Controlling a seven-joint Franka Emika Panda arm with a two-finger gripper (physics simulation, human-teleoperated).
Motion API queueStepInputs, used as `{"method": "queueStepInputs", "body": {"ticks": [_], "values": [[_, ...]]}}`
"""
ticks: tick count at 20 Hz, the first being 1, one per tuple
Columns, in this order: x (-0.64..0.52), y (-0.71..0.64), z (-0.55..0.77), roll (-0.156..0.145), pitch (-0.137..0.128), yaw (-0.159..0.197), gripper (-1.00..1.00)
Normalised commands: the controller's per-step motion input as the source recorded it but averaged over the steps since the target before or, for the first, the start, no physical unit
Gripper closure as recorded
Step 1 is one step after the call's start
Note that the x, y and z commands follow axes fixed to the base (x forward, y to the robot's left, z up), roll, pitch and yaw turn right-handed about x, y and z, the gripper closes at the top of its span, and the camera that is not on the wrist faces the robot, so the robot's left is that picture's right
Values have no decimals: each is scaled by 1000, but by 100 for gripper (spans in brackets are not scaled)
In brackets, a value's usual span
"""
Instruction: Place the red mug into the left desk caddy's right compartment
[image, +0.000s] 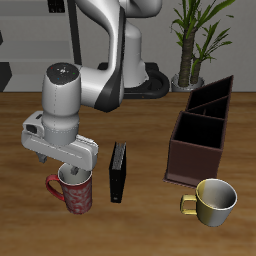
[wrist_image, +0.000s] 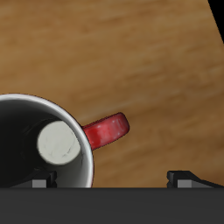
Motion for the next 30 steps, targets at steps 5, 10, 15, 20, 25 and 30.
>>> {"method": "queueStepInputs", "body": {"ticks": [5, 10, 15, 20, 25, 30], "values": [[30, 12, -246, 6, 52, -71, -100], [49, 117, -184, 26, 41, -26, -100], [50, 131, -137, 17, 15, -29, 100], [41, 73, -15, 4, -2, -21, 100], [-17, 58, 128, 3, -13, -8, 100], [-76, 1, 256, -2, -36, 11, 100]]}}
